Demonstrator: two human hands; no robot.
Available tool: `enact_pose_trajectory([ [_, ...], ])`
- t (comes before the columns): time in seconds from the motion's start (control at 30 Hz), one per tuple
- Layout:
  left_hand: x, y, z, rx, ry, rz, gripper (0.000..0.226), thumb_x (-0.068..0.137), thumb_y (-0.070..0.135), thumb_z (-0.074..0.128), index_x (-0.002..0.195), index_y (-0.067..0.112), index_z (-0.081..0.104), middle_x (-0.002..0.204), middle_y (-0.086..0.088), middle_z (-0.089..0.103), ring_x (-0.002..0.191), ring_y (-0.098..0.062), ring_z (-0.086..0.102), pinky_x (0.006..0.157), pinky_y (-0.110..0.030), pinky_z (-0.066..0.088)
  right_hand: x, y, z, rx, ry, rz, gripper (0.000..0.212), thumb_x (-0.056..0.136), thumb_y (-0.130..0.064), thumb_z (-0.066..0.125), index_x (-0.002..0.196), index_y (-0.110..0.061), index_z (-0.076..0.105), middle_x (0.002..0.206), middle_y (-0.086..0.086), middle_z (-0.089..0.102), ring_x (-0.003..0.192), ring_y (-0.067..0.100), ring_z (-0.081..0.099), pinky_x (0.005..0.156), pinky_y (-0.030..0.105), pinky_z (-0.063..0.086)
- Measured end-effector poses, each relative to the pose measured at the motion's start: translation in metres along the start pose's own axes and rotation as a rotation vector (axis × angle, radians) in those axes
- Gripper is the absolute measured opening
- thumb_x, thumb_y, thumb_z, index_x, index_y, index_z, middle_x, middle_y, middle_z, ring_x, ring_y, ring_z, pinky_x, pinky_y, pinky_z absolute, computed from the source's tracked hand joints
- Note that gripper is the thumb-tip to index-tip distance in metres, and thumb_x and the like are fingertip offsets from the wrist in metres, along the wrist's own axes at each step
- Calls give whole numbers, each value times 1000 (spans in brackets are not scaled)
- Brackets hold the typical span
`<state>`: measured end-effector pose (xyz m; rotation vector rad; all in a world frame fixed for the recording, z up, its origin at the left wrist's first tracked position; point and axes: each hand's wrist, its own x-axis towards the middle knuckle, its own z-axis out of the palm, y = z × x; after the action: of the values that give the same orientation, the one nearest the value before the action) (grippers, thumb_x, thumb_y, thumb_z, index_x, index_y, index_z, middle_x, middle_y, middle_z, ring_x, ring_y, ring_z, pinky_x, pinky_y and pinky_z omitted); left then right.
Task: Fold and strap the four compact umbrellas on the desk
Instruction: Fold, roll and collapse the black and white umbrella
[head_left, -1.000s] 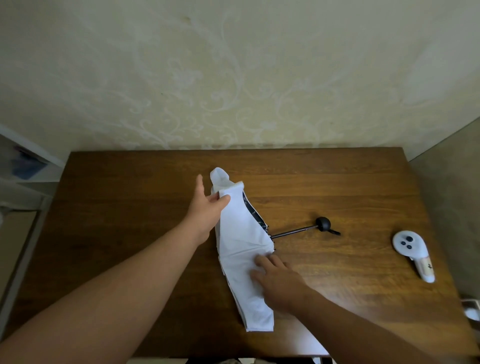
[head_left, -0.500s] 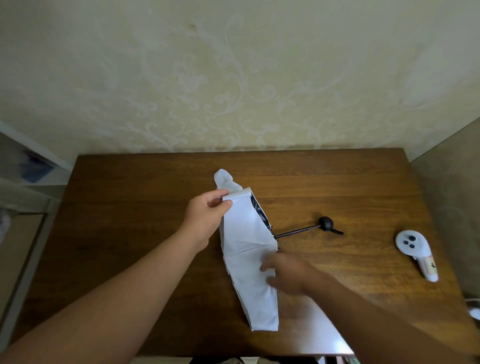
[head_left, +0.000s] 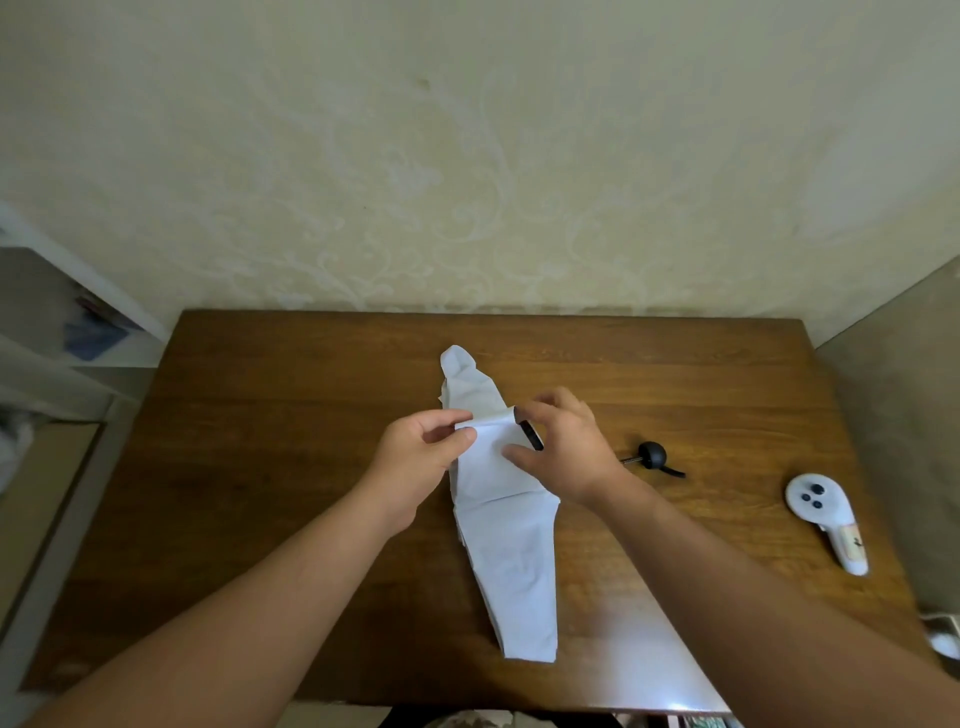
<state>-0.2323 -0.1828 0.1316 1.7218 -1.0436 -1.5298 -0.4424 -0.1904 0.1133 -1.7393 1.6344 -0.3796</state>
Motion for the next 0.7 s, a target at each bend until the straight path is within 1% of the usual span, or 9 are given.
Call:
enact_pose_trajectory([
  [0.1, -9, -3, -2, -5, -28, 19, 24, 94, 25, 77, 116, 35, 73, 118, 10, 72, 112, -9, 67, 95, -30, 58, -6, -4, 0, -16, 106, -164, 17, 89, -36, 82, 98, -23, 76, 141, -10, 55, 130, 16, 40, 101, 23, 32],
  [0.13, -11, -4, -4, 10, -41, 31, 28, 93, 25, 78, 118, 35, 72, 117, 12, 73, 111, -8, 67, 91, -27, 58, -6, -4, -1, -23, 110, -199, 14, 88, -36, 82, 89, -23, 77, 140, -13, 60, 130, 15, 43, 99, 21, 32],
  [0.2, -15, -5, -8, 55, -81, 56, 40, 90, 21, 82, 125, 35, 69, 113, 17, 74, 109, -4, 68, 87, -23, 57, -10, -6, -4, 6, 92, -201, 15, 88, -33, 82, 80, -23, 74, 130, -20, 67, 126, 12, 51, 98, 23, 39],
  [0.27, -18, -7, -12, 119, -108, 94, 51, 86, 16, 85, 128, 37, 66, 107, 17, 77, 106, -5, 69, 88, -24, 57, -17, -9, -8, 108, 73, -153, 12, 90, -30, 81, 81, -25, 75, 113, -20, 74, 113, 8, 60, 93, 33, 51],
  [0.37, -22, -8, -15, 236, -105, 151, 55, 87, 20, 85, 133, 41, 62, 105, 21, 76, 104, -4, 69, 88, -24, 55, -26, -13, -12, 256, 59, -72, 8, 92, -25, 80, 86, -20, 78, 96, -2, 76, 94, 15, 67, 83, 39, 55],
  [0.43, -24, -5, -14, 235, -89, 166, 52, 89, 24, 83, 132, 44, 61, 105, 23, 76, 105, -1, 68, 87, -21, 52, -32, -14, -12, 392, 36, -24, 4, 91, -23, 81, 88, -22, 80, 98, -4, 78, 92, 14, 71, 83, 40, 60],
  [0.53, -26, 0, -10, 126, -61, 144, 47, 89, 21, 83, 128, 42, 66, 105, 15, 77, 105, -2, 68, 89, -21, 52, -38, -15, -12, 519, 3, 40, 4, 89, -21, 83, 91, -25, 82, 103, -12, 79, 99, 11, 74, 89, 42, 62],
  [0.63, -26, 2, -9, 95, -42, 121, 32, 91, 17, 80, 118, 35, 74, 106, 10, 76, 106, -7, 69, 96, -28, 55, -42, -14, -10, 537, 30, 116, 3, 88, -26, 83, 88, -28, 82, 101, -13, 79, 97, 11, 75, 87, 42, 63],
  [0.7, -27, 1, -7, 106, -36, 128, 27, 93, 17, 78, 114, 34, 76, 107, 10, 75, 107, -8, 69, 94, -26, 55, -45, -14, -8, 518, 73, 152, 4, 87, -28, 84, 85, -29, 81, 96, -13, 78, 93, 12, 75, 82, 40, 64],
])
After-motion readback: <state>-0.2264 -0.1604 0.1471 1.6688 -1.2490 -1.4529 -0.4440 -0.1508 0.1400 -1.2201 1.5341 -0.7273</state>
